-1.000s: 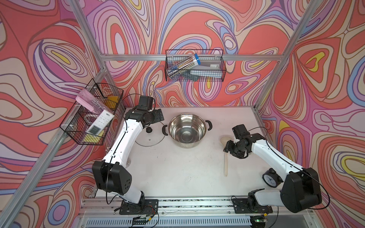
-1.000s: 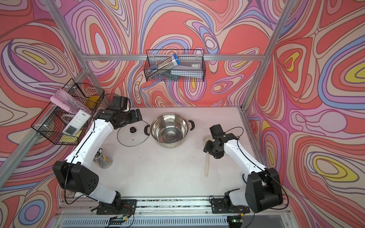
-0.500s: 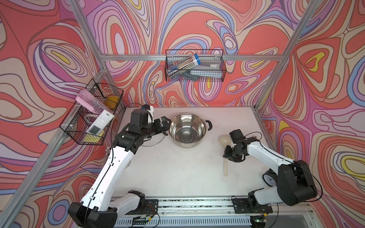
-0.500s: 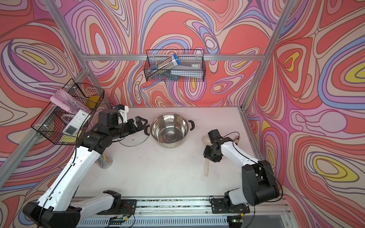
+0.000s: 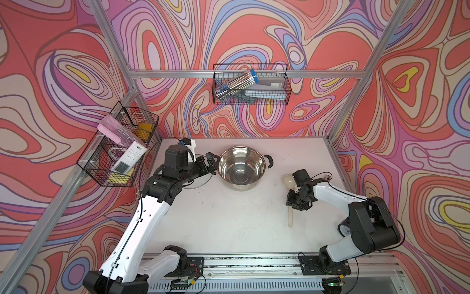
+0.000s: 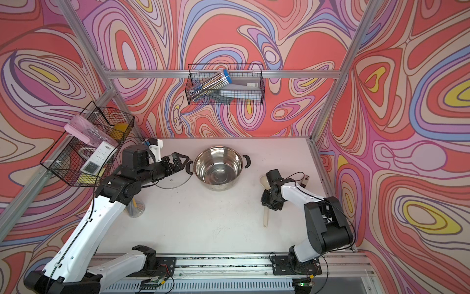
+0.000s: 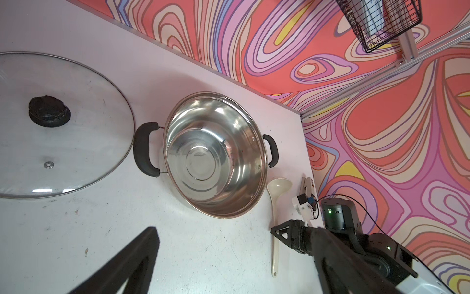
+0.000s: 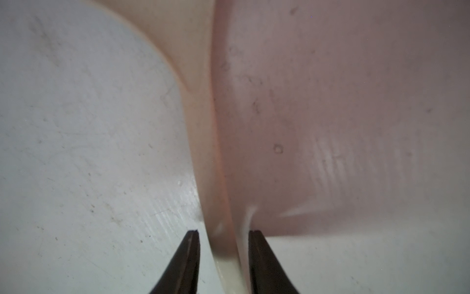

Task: Stir the soup with a spoon
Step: Pick up the spoon from the center of the board.

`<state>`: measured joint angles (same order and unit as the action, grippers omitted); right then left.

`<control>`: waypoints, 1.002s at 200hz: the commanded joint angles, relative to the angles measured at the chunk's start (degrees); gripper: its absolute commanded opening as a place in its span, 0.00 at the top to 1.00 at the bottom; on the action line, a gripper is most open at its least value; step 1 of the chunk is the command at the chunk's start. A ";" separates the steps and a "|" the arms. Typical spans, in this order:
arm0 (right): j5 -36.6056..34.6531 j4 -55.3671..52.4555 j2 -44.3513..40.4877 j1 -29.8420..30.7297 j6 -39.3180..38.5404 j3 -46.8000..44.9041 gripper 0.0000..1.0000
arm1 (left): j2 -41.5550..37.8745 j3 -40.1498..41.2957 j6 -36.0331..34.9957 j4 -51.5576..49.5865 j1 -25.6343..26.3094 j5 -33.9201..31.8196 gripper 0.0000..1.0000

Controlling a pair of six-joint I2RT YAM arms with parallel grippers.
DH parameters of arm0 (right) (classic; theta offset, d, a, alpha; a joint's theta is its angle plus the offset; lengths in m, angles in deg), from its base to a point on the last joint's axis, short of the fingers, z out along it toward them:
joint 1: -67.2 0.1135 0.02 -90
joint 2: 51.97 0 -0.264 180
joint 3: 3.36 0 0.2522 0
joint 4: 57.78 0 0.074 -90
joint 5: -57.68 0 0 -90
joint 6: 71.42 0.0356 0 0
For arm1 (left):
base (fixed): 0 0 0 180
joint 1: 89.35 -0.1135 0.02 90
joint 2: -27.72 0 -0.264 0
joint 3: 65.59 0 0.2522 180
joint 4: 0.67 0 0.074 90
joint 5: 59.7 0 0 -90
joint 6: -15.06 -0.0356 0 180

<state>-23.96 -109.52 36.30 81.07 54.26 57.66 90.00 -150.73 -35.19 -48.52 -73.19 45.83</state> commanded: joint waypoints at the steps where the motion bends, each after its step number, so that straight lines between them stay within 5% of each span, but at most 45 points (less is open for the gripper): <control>1: -0.44 2.25 1.80 0.28 0.12 -0.81 0.67 | 0.93 0.40 1.25 3.18 0.17 1.54 0.03; 80: -1.10 2.28 1.40 0.29 1.36 0.39 1.00 | 1.78 1.12 4.94 8.88 0.27 5.30 0.01; 162: -1.98 -5.87 -9.48 0.24 1.33 17.15 1.00 | 1.78 6.61 19.98 26.50 0.90 12.30 0.01; 200: 10.31 0.50 -9.97 0.34 6.99 29.68 1.00 | 4.45 9.60 28.06 40.48 2.76 15.80 0.01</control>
<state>-22.02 -113.41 26.48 81.22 56.67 81.05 92.62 -143.08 -13.58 -20.65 -72.10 58.13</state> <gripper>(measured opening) 0.092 0.988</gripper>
